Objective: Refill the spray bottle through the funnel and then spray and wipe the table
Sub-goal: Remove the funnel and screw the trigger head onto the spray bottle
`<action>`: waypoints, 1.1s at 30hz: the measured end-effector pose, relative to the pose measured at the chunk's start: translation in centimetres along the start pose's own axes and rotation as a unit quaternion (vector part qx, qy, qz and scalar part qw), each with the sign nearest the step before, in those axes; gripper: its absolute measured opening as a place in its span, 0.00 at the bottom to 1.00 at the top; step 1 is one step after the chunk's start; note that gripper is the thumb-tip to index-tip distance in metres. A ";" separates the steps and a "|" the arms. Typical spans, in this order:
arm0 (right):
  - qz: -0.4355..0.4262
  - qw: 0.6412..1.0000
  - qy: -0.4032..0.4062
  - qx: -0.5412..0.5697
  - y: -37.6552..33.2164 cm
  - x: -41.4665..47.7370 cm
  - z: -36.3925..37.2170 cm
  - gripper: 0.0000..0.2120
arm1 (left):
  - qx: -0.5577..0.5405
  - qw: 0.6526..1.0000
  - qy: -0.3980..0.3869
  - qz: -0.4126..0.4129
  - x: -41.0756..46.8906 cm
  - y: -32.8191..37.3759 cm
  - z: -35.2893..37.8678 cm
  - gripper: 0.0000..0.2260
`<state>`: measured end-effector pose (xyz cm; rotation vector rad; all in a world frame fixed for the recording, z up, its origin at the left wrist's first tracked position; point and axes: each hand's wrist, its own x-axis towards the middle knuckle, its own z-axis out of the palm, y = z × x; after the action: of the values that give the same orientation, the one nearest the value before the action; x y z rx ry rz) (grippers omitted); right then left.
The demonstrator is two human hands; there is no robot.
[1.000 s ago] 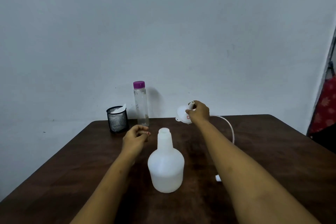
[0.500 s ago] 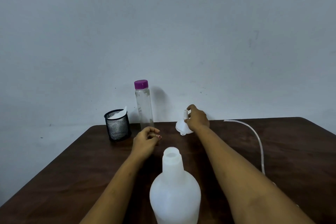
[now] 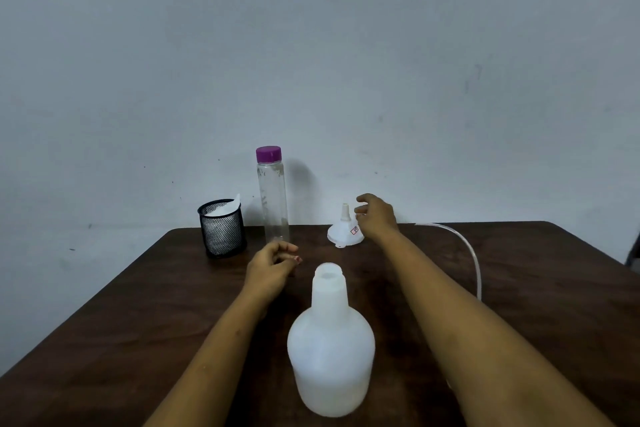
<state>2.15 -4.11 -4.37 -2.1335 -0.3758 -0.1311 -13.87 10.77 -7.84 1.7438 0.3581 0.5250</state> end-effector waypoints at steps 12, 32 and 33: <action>0.012 0.958 -0.192 -0.211 -0.6 -10.0 -12.4 0.08 | -0.065 0.998 0.008 -0.019 -7.0 1.9 -1.4 0.06; 0.112 0.947 -0.107 -0.280 0.1 -18.8 -10.4 0.33 | -0.199 0.974 -0.056 0.088 -12.9 6.1 0.5 0.11; 0.088 0.950 -0.081 -0.288 -0.4 -18.9 -10.8 0.29 | -0.175 0.977 -0.064 0.101 -13.0 6.1 0.3 0.10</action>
<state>-15.33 -16.91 -2.46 -2.7555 -0.2560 0.0466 -25.03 2.54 -3.97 1.4684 -0.0071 0.5797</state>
